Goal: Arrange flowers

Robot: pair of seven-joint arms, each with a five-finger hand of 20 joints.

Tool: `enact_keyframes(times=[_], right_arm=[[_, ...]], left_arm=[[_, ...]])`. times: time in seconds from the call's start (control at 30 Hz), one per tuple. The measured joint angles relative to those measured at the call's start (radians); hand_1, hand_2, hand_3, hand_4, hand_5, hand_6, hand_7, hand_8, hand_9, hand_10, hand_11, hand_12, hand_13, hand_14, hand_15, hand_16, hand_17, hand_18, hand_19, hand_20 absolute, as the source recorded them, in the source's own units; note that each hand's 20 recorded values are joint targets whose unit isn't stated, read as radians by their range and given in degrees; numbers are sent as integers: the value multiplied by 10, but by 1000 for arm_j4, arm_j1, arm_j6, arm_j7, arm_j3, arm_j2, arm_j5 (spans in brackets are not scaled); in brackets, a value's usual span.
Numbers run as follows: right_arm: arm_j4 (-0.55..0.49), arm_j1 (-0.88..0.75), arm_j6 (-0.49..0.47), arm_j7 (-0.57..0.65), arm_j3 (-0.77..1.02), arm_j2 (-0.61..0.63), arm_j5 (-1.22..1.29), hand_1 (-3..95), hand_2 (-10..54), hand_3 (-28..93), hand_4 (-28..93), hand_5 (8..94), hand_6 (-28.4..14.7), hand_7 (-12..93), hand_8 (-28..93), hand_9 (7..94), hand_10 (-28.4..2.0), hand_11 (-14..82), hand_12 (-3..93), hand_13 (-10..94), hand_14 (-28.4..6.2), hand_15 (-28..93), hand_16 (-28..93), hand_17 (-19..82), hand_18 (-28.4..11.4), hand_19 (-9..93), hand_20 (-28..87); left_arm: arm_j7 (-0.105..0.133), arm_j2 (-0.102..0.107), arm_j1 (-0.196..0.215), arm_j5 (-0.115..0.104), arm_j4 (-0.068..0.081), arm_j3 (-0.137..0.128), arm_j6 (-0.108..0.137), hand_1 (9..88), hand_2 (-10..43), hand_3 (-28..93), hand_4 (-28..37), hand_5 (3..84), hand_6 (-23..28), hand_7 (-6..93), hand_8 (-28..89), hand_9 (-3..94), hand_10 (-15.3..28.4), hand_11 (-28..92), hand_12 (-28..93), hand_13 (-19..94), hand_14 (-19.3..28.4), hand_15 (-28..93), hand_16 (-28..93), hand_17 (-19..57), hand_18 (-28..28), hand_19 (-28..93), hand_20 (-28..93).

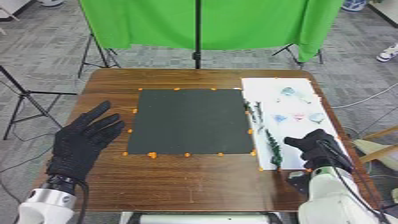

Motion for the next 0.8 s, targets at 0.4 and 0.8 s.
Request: enact_keyframes(times=[0.4,0.8], right_arm=[[18,117,-172,40,-136,15,-89,289,-59,644,-211,643,-86,164,-107,753,-181,293,170,752,-143,607,131,492,-204,932,129],[30,185,-253,42,-248,22,-81,296,-61,636,-208,648,-86,163,-103,756,-181,298,174,755,-139,607,135,494,-203,932,132]], left_arm=[[1,1,-4,-1,1,4,0,221,66,777,-248,344,85,163,-107,323,211,247,107,229,278,436,-71,-118,276,533,32],[-4,1,-9,-2,1,4,0,222,66,776,-247,344,85,164,-108,323,211,248,106,229,278,436,-72,-118,276,532,31]])
